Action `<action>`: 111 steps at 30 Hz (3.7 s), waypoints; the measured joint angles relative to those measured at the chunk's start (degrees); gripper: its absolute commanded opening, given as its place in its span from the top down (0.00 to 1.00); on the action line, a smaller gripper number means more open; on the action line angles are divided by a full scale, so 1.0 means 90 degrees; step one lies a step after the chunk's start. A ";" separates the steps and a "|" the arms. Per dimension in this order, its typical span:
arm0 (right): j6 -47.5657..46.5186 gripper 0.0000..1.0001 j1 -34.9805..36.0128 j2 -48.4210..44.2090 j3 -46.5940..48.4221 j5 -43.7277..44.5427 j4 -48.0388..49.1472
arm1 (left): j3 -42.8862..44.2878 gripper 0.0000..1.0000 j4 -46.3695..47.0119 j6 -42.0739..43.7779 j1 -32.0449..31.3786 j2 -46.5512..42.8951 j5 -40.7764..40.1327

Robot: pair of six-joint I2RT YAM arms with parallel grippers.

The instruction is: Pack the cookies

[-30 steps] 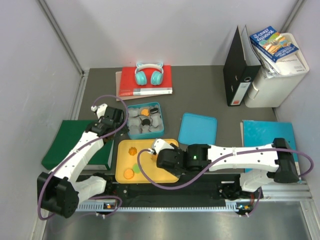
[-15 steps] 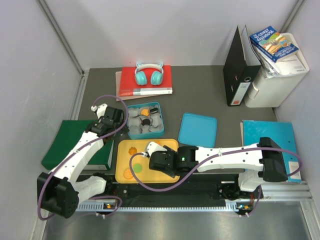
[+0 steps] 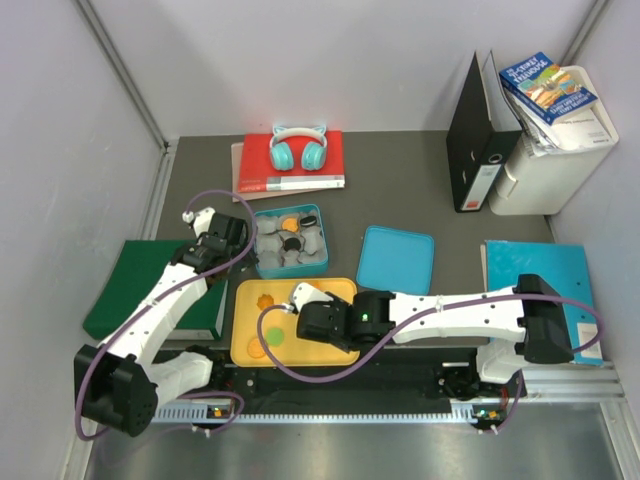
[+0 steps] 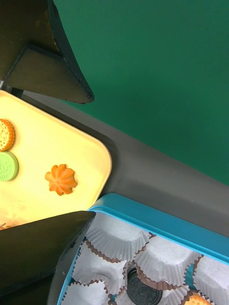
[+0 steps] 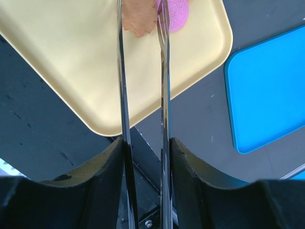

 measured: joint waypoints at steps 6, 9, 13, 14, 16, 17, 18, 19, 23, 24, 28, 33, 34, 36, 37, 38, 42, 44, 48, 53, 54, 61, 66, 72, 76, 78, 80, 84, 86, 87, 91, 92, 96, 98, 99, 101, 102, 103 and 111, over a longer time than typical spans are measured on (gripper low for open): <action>0.0012 0.61 0.0000 -0.0002 0.0085 0.0131 -0.0260 | 0.0000 0.02 0.0000 -0.0002 0.0000 0.0000 0.0015; 0.0005 0.61 0.0000 -0.0015 0.0335 0.0243 -0.0466 | 0.0000 0.02 0.0000 -0.0002 0.0000 0.0000 0.0015; -0.0070 0.61 0.0000 -0.0194 0.0617 0.0498 -0.0600 | 0.0000 0.02 0.0002 -0.0002 -0.0002 -0.0015 0.0015; -0.0117 0.61 0.0000 -0.0257 0.0665 0.0576 -0.0651 | 0.0000 0.02 0.0000 -0.0002 0.0000 -0.0017 0.0015; -0.0185 0.61 -0.0002 -0.0364 0.0767 0.0767 -0.0777 | 0.0000 0.02 0.0000 -0.0002 0.0000 -0.0024 0.0015; -0.0228 0.61 -0.0007 -0.0401 0.0811 0.0848 -0.0823 | 0.0000 0.02 0.0000 -0.0002 0.0000 -0.0027 0.0015; -0.0262 0.61 -0.0012 -0.0427 0.0835 0.0901 -0.0850 | 0.0000 0.02 0.0000 -0.0002 0.0000 -0.0034 0.0017; -0.0308 0.61 -0.0051 -0.0459 0.0845 0.0964 -0.0865 | 0.0000 0.02 0.0000 -0.0002 0.0000 -0.0036 0.0017; -0.0556 0.61 -0.0316 -0.0510 0.0903 0.1112 -0.0889 | 0.0000 0.02 0.0002 -0.0002 0.0000 -0.0053 0.0027; -0.0624 0.61 -0.0440 -0.0522 0.0916 0.1132 -0.0835 | 0.0000 0.02 0.0000 -0.0002 0.0000 -0.0053 0.0036; -0.0991 0.62 -0.1044 -0.0559 0.0996 0.1129 -0.0510 | 0.0000 0.02 0.0000 -0.0005 0.0000 -0.0053 0.0080; -0.1411 0.62 -0.1610 -0.0556 0.1185 0.0964 0.0010 | 0.0000 0.02 0.0000 -0.0002 0.0000 -0.0053 0.0109; -0.1506 0.62 -0.1734 -0.0529 0.1246 0.0899 0.0114 | 0.0000 0.02 0.0000 -0.0002 0.0000 -0.0053 0.0119; -0.1649 0.62 -0.1902 -0.0449 0.1336 0.0784 0.0279 | 0.0000 0.02 0.0000 -0.0002 0.0000 -0.0051 0.0131; -0.1736 0.62 -0.1999 -0.0374 0.1379 0.0719 0.0384 | 0.0000 0.02 0.0000 -0.0002 0.0000 -0.0049 0.0134; -0.1800 0.62 -0.2084 -0.0294 0.1416 0.0653 0.0466 | 0.0000 0.02 0.0002 -0.0002 0.0000 -0.0046 0.0134; -0.1999 0.62 -0.2346 0.0032 0.1447 0.0384 0.0685 | 0.0000 0.02 0.0002 -0.0002 0.0000 -0.0034 0.0136; -0.2084 0.62 -0.2448 0.0192 0.1472 0.0274 0.0763 | 0.0000 0.02 0.0002 0.0000 0.0000 -0.0002 0.0138; -0.2176 0.62 -0.2608 0.0503 0.1668 0.0053 0.0845 | 0.0000 0.02 0.0005 0.0000 0.0000 0.0087 0.0155; -0.2178 0.62 -0.2812 0.0670 0.1790 -0.0061 0.1001 | 0.0000 0.02 0.0012 0.0017 0.0010 0.0124 0.0180; -0.2176 0.62 -0.2849 0.0702 0.1814 -0.0078 0.1020 | 0.0000 0.02 0.0015 0.0022 0.0012 0.0143 0.0185; -0.2174 0.62 -0.3009 0.0937 0.1872 -0.0214 0.1154 | 0.0000 0.02 0.0027 0.0066 0.0017 0.0204 0.0250; -0.2174 0.60 -0.3016 0.1081 0.2028 -0.0284 0.1156 | 0.0000 0.02 0.0039 0.0070 0.0017 0.0204 0.0272; -0.2166 0.57 -0.3016 0.1090 0.2040 -0.0311 0.1168 | 0.0000 0.02 0.0051 0.0070 0.0022 0.0204 0.0272; -0.2159 0.53 -0.3016 0.1090 0.2040 -0.0308 0.1168 | 0.0000 0.02 0.0056 0.0070 0.0022 0.0204 0.0274; -0.2157 0.52 -0.3016 0.1090 0.2040 -0.0308 0.1171 | 0.0000 0.02 0.0063 0.0070 0.0022 0.0204 0.0274; -0.2159 0.52 -0.3016 0.1090 0.2040 -0.0304 0.1168 | 0.0000 0.02 0.0075 0.0070 0.0022 0.0204 0.0274; -0.2159 0.52 -0.3016 0.1090 0.2040 -0.0301 0.1171 | 0.0000 0.02 0.0095 0.0070 0.0022 0.0204 0.0274; -0.2154 0.52 -0.3019 0.1090 0.2040 -0.0291 0.1171 | 0.0000 0.02 0.0095 0.0070 0.0022 0.0204 0.0272; -0.2149 0.52 -0.3019 0.1090 0.2040 -0.0282 0.1171 | 0.0000 0.02 0.0095 0.0070 0.0022 0.0204 0.0272; -0.2062 0.54 -0.3019 0.1061 0.2023 -0.0112 0.1175 | 0.0000 0.02 0.0095 0.0070 0.0022 0.0204 0.0272; -0.2047 0.54 -0.3024 0.1020 0.2008 -0.0027 0.1171 | 0.0000 0.02 0.0095 0.0070 0.0022 0.0204 0.0272; -0.1812 0.54 -0.3179 0.0505 0.1634 0.0121 0.1260 | 0.0000 0.02 0.0095 0.0070 0.0022 0.0204 0.0277; -0.1630 0.54 -0.3432 0.0044 0.1302 0.0160 0.1246 | 0.0000 0.02 0.0095 0.0070 0.0024 0.0204 0.0296; -0.1501 0.54 -0.3526 -0.0194 0.1137 0.0189 0.1239 | 0.0000 0.02 0.0095 0.0070 0.0024 0.0204 0.0301; -0.1292 0.54 -0.3946 -0.0534 0.0835 0.0255 0.1270 | 0.0000 0.02 0.0100 0.0070 0.0024 0.0204 0.0316; -0.1185 0.54 -0.4085 -0.0663 0.0685 0.0289 0.1256 | 0.0000 0.02 0.0102 0.0070 0.0024 0.0204 0.0325; -0.1020 0.54 -0.4284 -0.0814 0.0466 0.0325 0.1246 | 0.0000 0.02 0.0107 0.0070 0.0024 0.0204 0.0347; 0.0143 0.52 -0.5253 -0.1350 -0.1020 0.0585 0.0862 | -0.0041 0.02 0.0158 0.0092 0.0024 0.0175 0.0476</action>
